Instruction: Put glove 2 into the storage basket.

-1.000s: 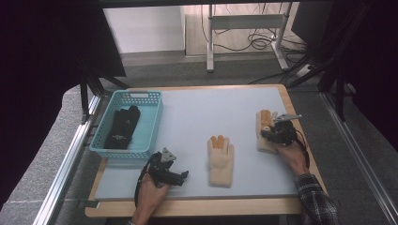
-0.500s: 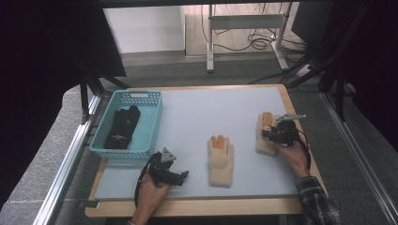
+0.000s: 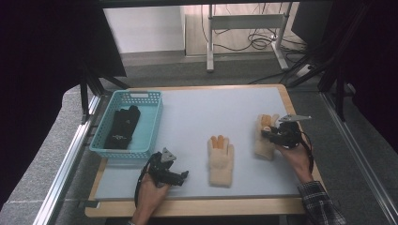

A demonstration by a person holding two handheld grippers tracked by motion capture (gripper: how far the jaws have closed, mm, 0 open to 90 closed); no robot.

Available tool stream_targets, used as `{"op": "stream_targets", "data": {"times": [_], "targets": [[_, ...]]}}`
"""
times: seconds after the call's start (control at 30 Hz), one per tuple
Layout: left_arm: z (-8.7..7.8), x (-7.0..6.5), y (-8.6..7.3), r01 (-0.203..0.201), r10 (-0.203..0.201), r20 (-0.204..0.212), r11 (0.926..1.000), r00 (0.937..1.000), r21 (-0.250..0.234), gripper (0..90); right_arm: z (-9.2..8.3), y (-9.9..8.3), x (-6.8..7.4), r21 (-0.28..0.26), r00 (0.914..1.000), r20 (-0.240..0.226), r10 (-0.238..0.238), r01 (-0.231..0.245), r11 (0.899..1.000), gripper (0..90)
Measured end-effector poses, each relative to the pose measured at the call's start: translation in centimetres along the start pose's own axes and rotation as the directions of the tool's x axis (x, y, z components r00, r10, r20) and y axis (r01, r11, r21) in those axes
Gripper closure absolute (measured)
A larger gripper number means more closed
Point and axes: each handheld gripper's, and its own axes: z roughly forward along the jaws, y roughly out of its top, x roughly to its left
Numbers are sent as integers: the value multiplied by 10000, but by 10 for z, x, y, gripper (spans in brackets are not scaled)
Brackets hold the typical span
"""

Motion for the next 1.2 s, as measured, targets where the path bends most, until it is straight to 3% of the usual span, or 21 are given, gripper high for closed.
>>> {"op": "stream_targets", "data": {"times": [0.2, 0.37, 0.67, 0.93, 1.07, 1.2], "targets": [[0, 0, 0, -52, 53, -6, 10000, 10000, 34, 7, -13, 5, 16, -216, 9991, -381, -187, 179, 9996, 594], [0, 0, 0, -35, 35, 2, 10000, 10000, 33, 7, -23, 9, 37, -412, 9952, -843, -494, 460, 9981, 593], [0, 0, 0, -34, 34, -7, 10000, 10000, 11, 7, -31, 17, 89, -508, 9761, -1939, -977, 895, 9947, 593], [0, 0, 0, -19, 19, -2, 10000, 10000, 9, 7, -17, 19, 136, -263, 9560, -2675, -1206, 1179, 9927, 591], [0, 0, 0, -43, 43, -8, 10000, 10000, 13, 7, -5, 16, 151, -74, 9567, -2674, -1147, 1170, 9931, 590], [0, 0, 0, -23, 23, -7, 10000, 10000, 6, 7, 8, 11, 160, 92, 9645, -2433, -1031, 1086, 9940, 588]]}}
